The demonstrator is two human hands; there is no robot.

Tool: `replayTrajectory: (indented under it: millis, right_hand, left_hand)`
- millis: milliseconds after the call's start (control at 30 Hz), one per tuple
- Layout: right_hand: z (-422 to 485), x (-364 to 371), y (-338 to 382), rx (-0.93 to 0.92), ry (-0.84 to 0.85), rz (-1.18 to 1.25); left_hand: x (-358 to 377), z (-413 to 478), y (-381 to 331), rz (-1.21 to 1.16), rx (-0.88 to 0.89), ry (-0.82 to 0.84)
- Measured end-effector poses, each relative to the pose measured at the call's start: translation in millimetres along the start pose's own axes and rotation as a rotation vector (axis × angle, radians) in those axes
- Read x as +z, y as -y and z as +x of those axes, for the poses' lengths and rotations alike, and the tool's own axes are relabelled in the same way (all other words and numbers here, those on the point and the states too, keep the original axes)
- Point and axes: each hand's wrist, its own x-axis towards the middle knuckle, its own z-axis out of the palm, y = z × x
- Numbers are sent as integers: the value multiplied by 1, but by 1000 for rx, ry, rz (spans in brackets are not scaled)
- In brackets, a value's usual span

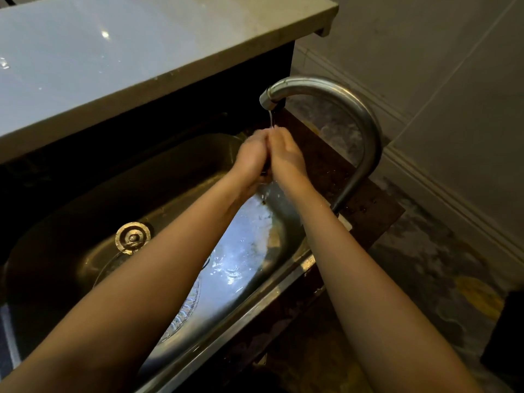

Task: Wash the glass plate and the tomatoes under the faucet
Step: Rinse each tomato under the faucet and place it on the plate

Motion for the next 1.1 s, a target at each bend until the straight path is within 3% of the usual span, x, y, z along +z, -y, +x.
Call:
replayTrajectory:
  millis: [67,167,233,300,433,567,633,733,833,933,1000,1100]
  right_hand:
    - [-7,1,-5,-75,100,-48]
    - [-1,4,1,109,-112,130]
    - [7,3,4,244,-199,259]
    - [5,7,3,228,-135,234]
    - [-4,10,0,9,20,-30]
    - [9,4,7,281,-31,-29]
    - [11,-1,6,392,-8,132]
    - [7,-7,2,365,79,296]
    - [9,-5,-8,294,95,312]
    - [7,3,-16,170,166,388]
    - [4,9,-21,136,151,478]
    - [7,15,-19,221,-56,450]
  left_hand:
    - [-10,4,1,78,-13,-18]
    - [-3,-1,2,242,-14,76]
    - [4,-3,4,267,16,32]
    - [3,-1,1,262,76,-41]
    - [-9,10,-1,453,261,-154]
    - [-11,6,4,718,463,-97]
    - [-18,7,9,901,570,-36]
    - [-29,7,14,1108,663,62]
    - [-30,9,19,875,623,162]
    - [-29,10,20,426,332,129]
    - [-28,9,23,378,233,80]
    - [-22,-2,20,506,419,164]
